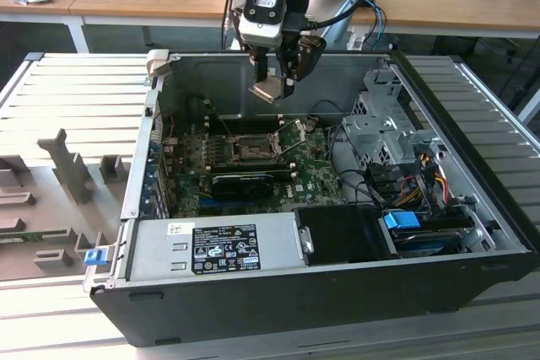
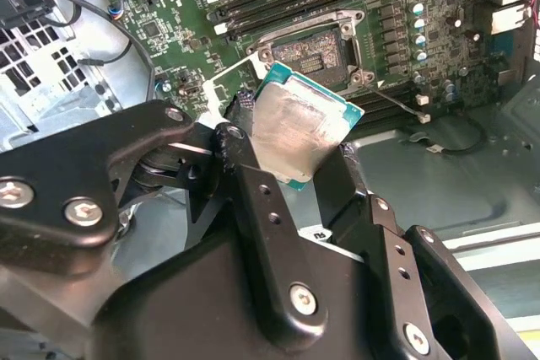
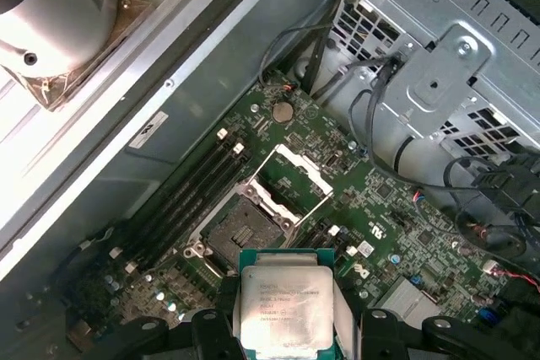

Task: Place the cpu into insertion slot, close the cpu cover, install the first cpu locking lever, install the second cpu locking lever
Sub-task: 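Place the cpu into insertion slot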

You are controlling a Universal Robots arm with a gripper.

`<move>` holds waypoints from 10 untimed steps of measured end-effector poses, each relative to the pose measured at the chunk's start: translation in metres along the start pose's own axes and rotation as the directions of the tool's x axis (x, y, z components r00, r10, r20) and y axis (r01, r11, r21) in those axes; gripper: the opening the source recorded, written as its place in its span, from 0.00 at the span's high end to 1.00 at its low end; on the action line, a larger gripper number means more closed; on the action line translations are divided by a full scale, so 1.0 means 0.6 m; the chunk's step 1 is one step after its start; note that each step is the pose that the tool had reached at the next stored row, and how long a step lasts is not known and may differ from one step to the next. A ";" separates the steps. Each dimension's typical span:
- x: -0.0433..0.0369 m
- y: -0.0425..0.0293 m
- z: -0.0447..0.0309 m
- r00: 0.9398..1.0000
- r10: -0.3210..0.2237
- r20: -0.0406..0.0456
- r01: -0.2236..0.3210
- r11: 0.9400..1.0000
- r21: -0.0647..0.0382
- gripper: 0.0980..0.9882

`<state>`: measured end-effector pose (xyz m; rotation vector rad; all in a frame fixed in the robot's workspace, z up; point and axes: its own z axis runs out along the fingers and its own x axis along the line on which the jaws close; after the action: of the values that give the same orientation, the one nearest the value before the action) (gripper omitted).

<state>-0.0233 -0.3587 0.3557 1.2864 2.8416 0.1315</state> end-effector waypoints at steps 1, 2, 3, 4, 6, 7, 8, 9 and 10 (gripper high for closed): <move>0.000 0.000 0.000 1.000 0.002 0.000 -0.002 1.000 0.000 0.52; 0.000 0.000 0.001 1.000 0.007 0.000 -0.007 1.000 0.000 0.52; 0.000 0.000 0.002 1.000 0.010 0.000 -0.010 1.000 0.001 0.52; 0.000 0.000 0.002 1.000 0.013 0.000 -0.013 1.000 0.001 0.52; 0.000 0.000 0.003 1.000 0.020 0.000 -0.020 1.000 0.002 0.52; 0.000 0.000 0.004 1.000 0.025 0.000 -0.025 1.000 0.002 0.52; 0.000 0.000 0.005 1.000 0.028 0.000 -0.028 1.000 0.003 0.52; 0.000 -0.001 0.006 1.000 0.030 -0.001 -0.030 1.000 0.003 0.52; 0.000 -0.001 0.007 0.999 0.032 -0.002 -0.032 0.999 0.005 0.52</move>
<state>-0.0233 -0.3587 0.3515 1.3336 2.8262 0.1264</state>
